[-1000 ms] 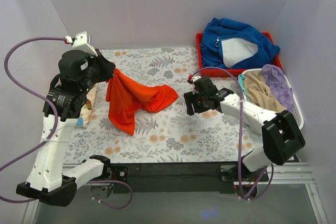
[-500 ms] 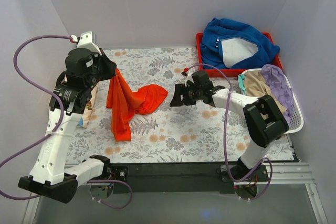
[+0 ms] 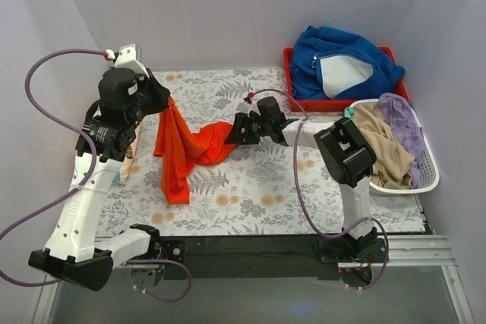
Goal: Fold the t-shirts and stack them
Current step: Flatten the tshirt out
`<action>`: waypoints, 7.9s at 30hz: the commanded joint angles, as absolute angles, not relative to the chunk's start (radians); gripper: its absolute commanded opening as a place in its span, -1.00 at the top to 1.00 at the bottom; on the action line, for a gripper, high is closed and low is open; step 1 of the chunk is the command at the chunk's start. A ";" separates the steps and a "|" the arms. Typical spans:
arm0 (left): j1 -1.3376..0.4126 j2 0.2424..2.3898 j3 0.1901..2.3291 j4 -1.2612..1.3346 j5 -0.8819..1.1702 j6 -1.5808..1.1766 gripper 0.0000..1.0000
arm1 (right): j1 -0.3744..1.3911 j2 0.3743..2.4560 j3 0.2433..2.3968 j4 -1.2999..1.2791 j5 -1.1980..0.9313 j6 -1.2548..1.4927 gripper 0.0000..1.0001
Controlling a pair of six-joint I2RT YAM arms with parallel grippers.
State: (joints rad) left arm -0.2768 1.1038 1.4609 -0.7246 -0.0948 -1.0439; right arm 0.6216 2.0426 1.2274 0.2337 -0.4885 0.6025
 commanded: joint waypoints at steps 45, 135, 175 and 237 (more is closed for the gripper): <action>-0.275 0.914 1.740 -0.842 -0.457 -1.008 1.00 | 0.701 1.100 1.497 -0.417 0.299 0.041 0.97; -0.357 1.436 1.210 -0.411 0.529 -1.160 -0.61 | 0.640 1.079 1.109 -0.471 0.512 0.239 -0.97; -0.850 1.802 1.247 -0.291 0.118 -1.118 -0.08 | 0.549 1.078 0.976 -0.417 0.348 0.271 -0.97; -0.110 1.361 1.321 -0.496 -0.486 -1.045 1.00 | 0.311 1.619 1.035 -0.153 -0.187 0.250 -0.95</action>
State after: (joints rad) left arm -0.1158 1.3712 1.3338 -0.4881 -0.4915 -1.0103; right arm 0.3176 1.5669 0.9668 -0.2348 -0.0002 0.2409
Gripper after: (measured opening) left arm 0.010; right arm 0.977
